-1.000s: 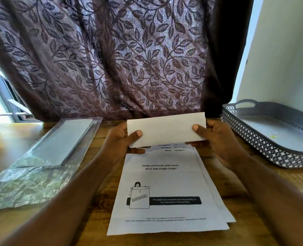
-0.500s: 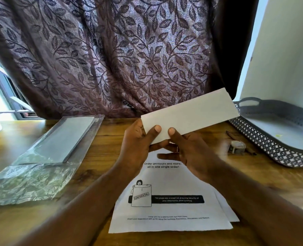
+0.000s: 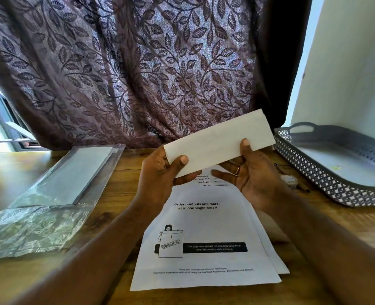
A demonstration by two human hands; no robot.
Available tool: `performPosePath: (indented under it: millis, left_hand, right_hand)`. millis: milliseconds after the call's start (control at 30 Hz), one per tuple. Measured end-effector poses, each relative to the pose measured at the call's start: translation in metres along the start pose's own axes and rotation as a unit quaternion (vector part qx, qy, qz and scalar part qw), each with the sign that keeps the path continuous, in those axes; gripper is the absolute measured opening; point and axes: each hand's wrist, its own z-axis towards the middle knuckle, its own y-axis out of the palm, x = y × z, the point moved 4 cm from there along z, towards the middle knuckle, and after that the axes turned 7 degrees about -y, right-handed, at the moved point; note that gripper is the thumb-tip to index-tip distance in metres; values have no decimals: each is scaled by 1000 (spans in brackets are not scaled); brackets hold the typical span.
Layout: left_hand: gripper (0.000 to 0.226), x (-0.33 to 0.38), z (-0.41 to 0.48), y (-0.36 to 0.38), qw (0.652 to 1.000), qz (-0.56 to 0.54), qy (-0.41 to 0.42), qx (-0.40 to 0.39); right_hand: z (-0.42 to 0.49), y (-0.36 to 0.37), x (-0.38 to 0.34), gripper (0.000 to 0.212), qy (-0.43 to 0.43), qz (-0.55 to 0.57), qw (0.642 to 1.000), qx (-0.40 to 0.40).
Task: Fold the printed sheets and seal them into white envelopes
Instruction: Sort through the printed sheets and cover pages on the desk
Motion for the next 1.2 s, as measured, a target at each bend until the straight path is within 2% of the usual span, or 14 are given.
performPosePath:
  millis: [167,367,467,533,633,700,767,800,967,1033,1200]
  left_hand:
    - [26,1,8,-12,1000,6,-7,14]
    - [24,-1,13,-21,1000,19,-21,14]
    - [20,-3,16,-26,999,32,-20,26]
    - [17,-5,19,-33,998,28,-23,53]
    - [9,-7,23,-44,996,8,-21,92]
    - [31,-7,20,-44,992,-68,-31,105]
    - [50,-8,16,-35,979,-176,-67,75]
    - [53,-10,13,-27,976,-197,-82,47]
    - [41,-27,-10,28,987,-72,-111,-89]
    - [46,-31,-13,37,987,-60,-117,-90]
    - [33,-29,-8,29,985,-116,-124,-32]
  right_hand:
    - [6,-14,-9,38,-1,17,1000,21]
    - [7,-21,-18,27,6,24,1000,19]
    - [7,-24,-22,22,13,-42,999,13]
    - [4,-24,-22,25,59,-101,993,-28]
    - [-1,-25,-21,27,146,-214,960,-104]
    - [-2,-26,-18,28,161,-260,944,-122]
    - [-2,-21,-16,31,139,-253,951,-112]
    - [-2,-18,-14,34,124,-241,957,-105]
    - [-10,8,-1,25,63,-258,955,-133]
    - [-13,16,3,28,51,-273,948,-158]
    - [-12,15,5,27,52,-274,944,-174]
